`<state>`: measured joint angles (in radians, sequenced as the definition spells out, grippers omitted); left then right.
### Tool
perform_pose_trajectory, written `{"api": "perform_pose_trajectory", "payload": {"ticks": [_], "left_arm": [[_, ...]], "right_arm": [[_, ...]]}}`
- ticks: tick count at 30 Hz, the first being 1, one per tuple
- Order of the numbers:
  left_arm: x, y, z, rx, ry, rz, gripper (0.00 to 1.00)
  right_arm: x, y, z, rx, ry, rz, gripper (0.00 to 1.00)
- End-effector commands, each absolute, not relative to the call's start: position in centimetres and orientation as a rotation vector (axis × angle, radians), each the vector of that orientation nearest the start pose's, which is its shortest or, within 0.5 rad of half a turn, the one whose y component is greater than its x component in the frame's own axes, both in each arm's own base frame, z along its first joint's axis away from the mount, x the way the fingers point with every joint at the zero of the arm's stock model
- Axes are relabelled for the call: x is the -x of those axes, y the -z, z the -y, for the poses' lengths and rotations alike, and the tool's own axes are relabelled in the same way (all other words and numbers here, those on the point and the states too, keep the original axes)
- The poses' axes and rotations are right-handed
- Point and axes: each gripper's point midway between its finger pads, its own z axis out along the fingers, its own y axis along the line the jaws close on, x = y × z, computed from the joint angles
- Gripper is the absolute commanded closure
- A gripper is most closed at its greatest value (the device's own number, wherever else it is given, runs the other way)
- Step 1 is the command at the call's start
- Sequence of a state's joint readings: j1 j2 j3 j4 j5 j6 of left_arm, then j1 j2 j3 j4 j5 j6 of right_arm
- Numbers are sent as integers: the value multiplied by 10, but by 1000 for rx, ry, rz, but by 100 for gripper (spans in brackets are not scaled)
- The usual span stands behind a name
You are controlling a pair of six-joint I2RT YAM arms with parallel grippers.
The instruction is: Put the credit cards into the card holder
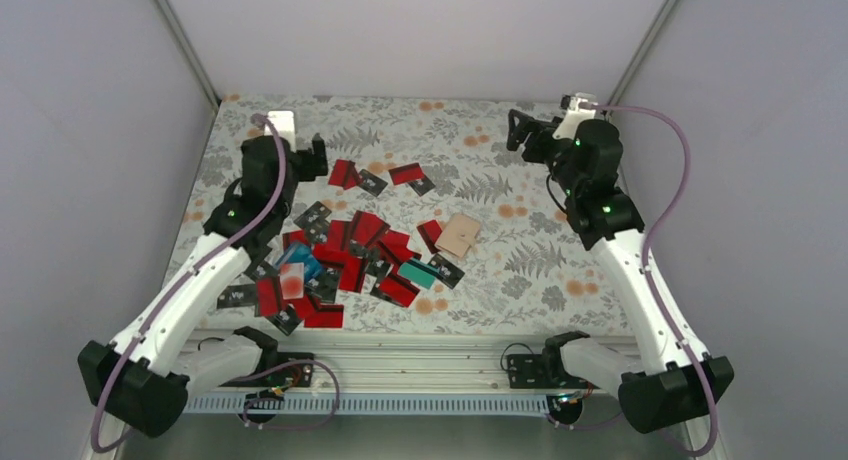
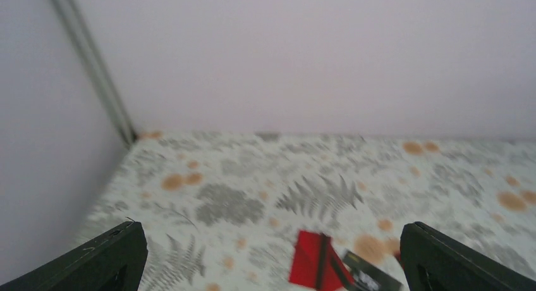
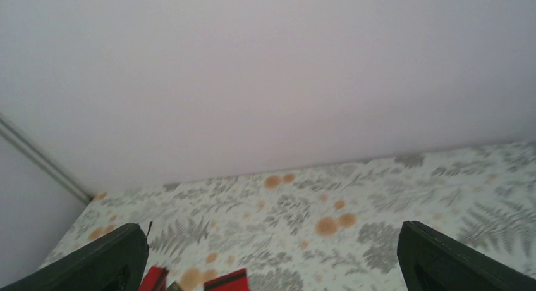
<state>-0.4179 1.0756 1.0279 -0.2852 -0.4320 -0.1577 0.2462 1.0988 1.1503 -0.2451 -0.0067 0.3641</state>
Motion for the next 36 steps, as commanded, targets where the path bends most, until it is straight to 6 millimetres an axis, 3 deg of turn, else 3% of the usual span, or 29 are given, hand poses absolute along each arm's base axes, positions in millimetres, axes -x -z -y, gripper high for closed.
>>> {"api": "perform_pose_trajectory", "payload": {"ticks": [1, 3, 7, 9, 14, 19, 25, 28, 36], "left_arm": [[-351, -342, 51, 87, -192, -1711, 0], [-348, -339, 46, 92, -207, -1660, 0], [-346, -312, 50, -4, -236, -1605, 0], [-344, -296, 51, -52, -258, -1570, 0], [-344, -241, 24, 80, -244, -1592, 0], [-336, -188, 7, 82, -295, -1639, 0], [-339, -175, -3, 92, -298, -1601, 0], [-343, -168, -12, 111, -305, -1592, 0], [-359, -161, -21, 70, -219, -1573, 0]], "right_arm": [[-370, -396, -69, -87, -236, -1713, 0], [-372, -389, -67, -45, -183, -1707, 0], [-365, -366, -54, -37, -92, -1636, 0], [-362, -344, -52, -15, -80, -1606, 0], [-364, -253, -45, -34, -47, -1708, 0], [-356, -206, -12, -173, 104, -1711, 0], [-359, -158, -1, -171, 169, -1762, 0], [-363, -150, 4, -126, 205, -1748, 0], [-386, -168, -11, 10, 36, -1635, 0]]}}
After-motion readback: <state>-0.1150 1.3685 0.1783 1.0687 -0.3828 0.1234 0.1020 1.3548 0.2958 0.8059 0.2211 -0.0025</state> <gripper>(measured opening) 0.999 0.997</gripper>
